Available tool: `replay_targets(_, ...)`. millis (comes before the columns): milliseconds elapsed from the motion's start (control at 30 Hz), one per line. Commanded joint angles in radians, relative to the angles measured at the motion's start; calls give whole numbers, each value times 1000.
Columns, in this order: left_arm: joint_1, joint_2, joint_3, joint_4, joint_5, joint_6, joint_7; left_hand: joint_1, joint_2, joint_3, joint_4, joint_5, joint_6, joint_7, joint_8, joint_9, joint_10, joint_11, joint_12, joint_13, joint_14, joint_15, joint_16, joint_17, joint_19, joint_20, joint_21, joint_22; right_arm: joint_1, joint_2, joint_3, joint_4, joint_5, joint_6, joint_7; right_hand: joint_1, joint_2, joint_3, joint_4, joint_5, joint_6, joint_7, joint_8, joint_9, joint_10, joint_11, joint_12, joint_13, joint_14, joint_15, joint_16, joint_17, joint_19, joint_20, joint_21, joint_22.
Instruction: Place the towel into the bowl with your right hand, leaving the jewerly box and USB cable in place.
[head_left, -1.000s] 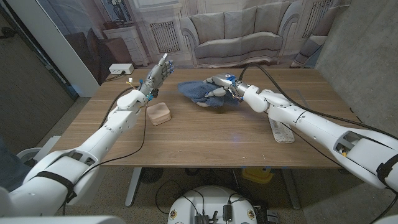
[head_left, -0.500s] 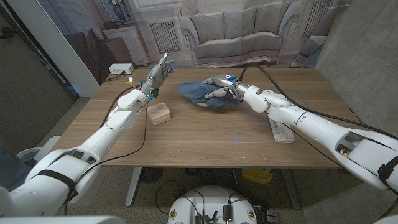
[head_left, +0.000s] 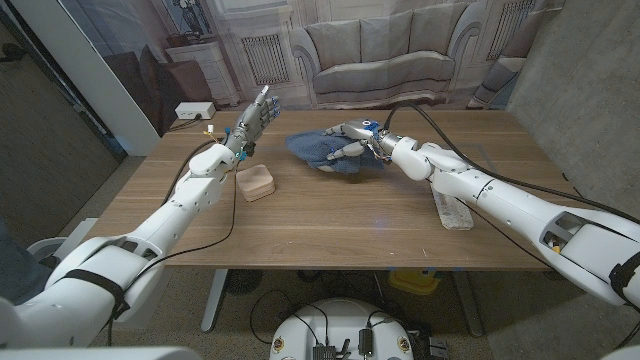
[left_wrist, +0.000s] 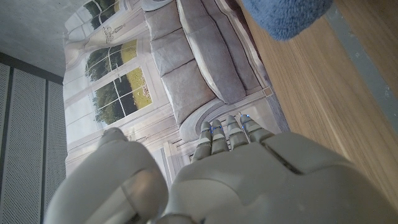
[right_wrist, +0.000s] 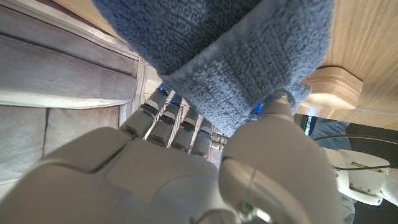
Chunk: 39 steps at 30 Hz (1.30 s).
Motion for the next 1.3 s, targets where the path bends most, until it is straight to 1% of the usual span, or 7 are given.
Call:
replay_targets(33, -16, -7, -1, 35, -4, -10, -22, 5, 1, -9, 1, -6, 12, 0, 0, 3, 6, 3, 3, 0, 6, 5, 8, 2, -6, 8, 7, 6, 5, -1, 5, -8, 21, 3, 47, -52, -17, -29, 18, 22, -19, -2, 6, 0, -31, 7, 4, 5, -21, -58, 5, 3, -21, 1, -13, -1)
replay_targets(300, -27, -11, -1, 55, -5, -18, -41, 5, 1, -10, 1, -6, 15, 1, 1, 3, 6, 0, 3, 0, 6, 5, 8, 2, -5, 10, 8, 6, -2, -4, 11, -23, 28, 1, 55, -117, -40, -67, 44, 37, -36, -2, 8, 0, -61, 15, 7, 5, -46, -45, 6, 4, -27, 14, -19, -1)
replay_targets(400, -32, -12, 0, 61, -5, -20, -48, 5, 1, -11, 1, -6, 15, 0, 1, 3, 6, 3, 3, 0, 6, 5, 8, 2, -6, 10, 8, 6, -9, -7, 18, -34, 38, -5, 61, -142, -48, -83, 55, 46, -62, -2, 4, -1, -86, 19, 5, 5, -63, -36, 5, 4, -39, 28, -25, -1)
replay_targets(433, -33, -13, 0, 62, -5, -21, -50, 5, 1, -11, 1, -6, 15, 0, 1, 3, 6, 3, 3, 0, 6, 5, 8, 2, -6, 10, 8, 6, -12, -8, 20, -39, 42, -8, 64, -150, -51, -89, 58, 50, -70, -2, 3, -2, -97, 21, 3, 5, -69, -32, 5, 3, -41, 39, -26, -1)
replay_targets(600, -37, -15, 2, 67, -5, -20, -56, 5, 1, -11, 1, -6, 15, 0, 1, 3, 5, 2, 2, 0, 6, 5, 8, 2, -6, 11, 7, 6, -20, -9, 31, -44, 63, -5, 69, -167, -58, -107, 64, 66, -81, -7, 8, -4, -113, 15, 8, 3, -58, 33, 13, -1, -38, 68, -27, -3)
replay_targets(867, -38, -13, 2, 64, -5, -19, -60, 5, 2, -12, 2, -7, 17, -1, 1, 3, 5, 2, 3, 0, 6, 5, 8, 2, -6, 11, 8, 6, -28, -12, 39, -54, 68, -2, 61, -183, -64, -119, 70, 70, -84, -3, 9, -5, -116, 18, 11, 2, -54, 32, 15, -3, -42, 76, -29, -4)
replay_targets(1300, -37, -9, -1, 62, -5, -14, -57, 5, 3, -14, 2, -7, 18, 1, 1, 3, 6, 3, 3, 0, 6, 4, 8, 2, -4, 8, 9, 6, -27, -19, 46, -79, 57, -2, 69, -214, -68, -137, 83, 76, -90, 4, 10, -5, -121, 23, 14, 1, -57, 27, 14, -4, -48, 70, -32, -5)
